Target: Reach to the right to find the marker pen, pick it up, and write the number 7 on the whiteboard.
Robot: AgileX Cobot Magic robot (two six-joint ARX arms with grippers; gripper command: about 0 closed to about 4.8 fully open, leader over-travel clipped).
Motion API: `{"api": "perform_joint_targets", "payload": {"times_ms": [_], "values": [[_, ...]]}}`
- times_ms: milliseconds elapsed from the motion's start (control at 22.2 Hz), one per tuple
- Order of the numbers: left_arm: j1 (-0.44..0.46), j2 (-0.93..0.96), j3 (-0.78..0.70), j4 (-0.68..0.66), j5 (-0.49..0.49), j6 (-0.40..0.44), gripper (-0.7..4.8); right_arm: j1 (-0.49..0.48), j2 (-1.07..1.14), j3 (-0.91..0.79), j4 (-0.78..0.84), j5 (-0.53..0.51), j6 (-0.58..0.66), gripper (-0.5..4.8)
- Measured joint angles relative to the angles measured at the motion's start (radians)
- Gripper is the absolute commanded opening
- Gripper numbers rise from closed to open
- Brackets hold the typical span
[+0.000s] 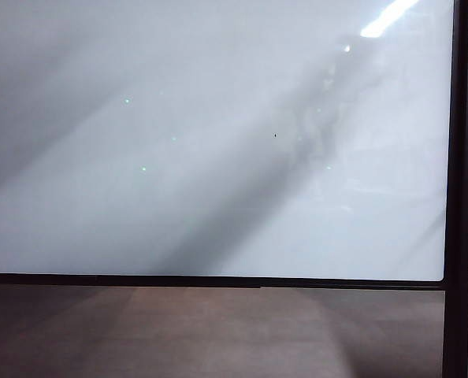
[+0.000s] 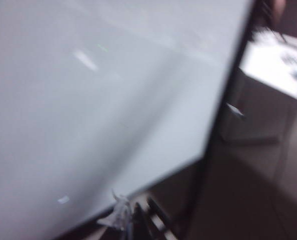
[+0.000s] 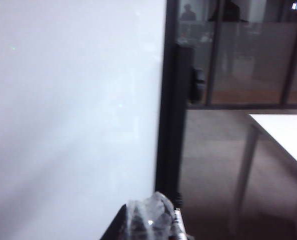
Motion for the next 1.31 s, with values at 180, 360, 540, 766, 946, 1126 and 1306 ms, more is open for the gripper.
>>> {"api": "perform_joint_targets", "payload": {"times_ms": [180, 360, 540, 766, 946, 1126, 1306], "values": [[-0.159, 0.034, 0.053, -0.047, -0.043, 0.035, -0.05, -0.069, 0.016, -0.001, 0.019, -0.023, 0.0, -0.01], [-0.198, 0.031, 0.056, -0.036, -0.051, 0.034, -0.05, -0.2, 0.031, -0.004, 0.024, -0.11, 0.0, -0.01], [-0.198, 0.031, 0.056, -0.036, -0.051, 0.032, -0.05, -0.317, 0.064, -0.106, 0.2, -0.267, 0.002, -0.01], [-0.198, 0.031, 0.056, -0.035, -0.032, 0.032, -0.05, -0.357, 0.137, -0.204, 0.298, -0.344, 0.027, -0.01], [-0.198, 0.031, 0.056, -0.033, -0.027, 0.032, -0.05, -0.355, 0.286, -0.275, 0.416, -0.395, 0.027, 0.02], [-0.198, 0.031, 0.056, -0.032, -0.01, 0.032, -0.05, -0.354, 0.476, -0.282, 0.621, -0.396, 0.034, 2.23], [-0.198, 0.031, 0.056, -0.033, 0.008, 0.032, -0.05, -0.351, 0.679, -0.282, 0.833, -0.439, 0.059, 2.7]]}}
